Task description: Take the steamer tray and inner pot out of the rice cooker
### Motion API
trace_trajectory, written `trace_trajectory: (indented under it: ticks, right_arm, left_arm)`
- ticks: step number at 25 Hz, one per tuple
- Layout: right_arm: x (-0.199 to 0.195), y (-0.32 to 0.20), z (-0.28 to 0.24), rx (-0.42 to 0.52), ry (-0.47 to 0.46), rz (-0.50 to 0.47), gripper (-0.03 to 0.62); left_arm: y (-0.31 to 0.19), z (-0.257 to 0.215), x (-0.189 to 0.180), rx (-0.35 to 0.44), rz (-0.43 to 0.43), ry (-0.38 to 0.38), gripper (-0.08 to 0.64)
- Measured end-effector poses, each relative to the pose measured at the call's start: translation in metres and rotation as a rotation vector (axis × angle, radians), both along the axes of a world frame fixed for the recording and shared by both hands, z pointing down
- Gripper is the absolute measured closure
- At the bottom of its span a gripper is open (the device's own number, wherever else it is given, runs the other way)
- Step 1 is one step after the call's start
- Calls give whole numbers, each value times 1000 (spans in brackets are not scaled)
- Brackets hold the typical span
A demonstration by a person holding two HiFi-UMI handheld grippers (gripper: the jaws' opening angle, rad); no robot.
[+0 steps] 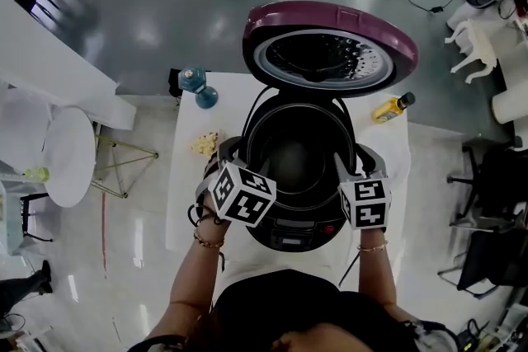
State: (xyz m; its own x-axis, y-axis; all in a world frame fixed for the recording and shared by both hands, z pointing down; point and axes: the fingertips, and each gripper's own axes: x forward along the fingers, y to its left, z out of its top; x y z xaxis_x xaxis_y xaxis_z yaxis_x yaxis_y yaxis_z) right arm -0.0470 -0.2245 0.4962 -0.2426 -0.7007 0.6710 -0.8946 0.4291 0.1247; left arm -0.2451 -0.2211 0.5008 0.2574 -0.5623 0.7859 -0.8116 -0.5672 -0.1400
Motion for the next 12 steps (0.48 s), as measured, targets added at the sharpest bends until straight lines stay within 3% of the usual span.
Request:
trace_trajectory:
  ticks: [12]
  right_arm:
    - [5, -1, -6, 35, -50, 27, 442]
  left_arm:
    - [3, -9, -2, 16, -9, -67, 366]
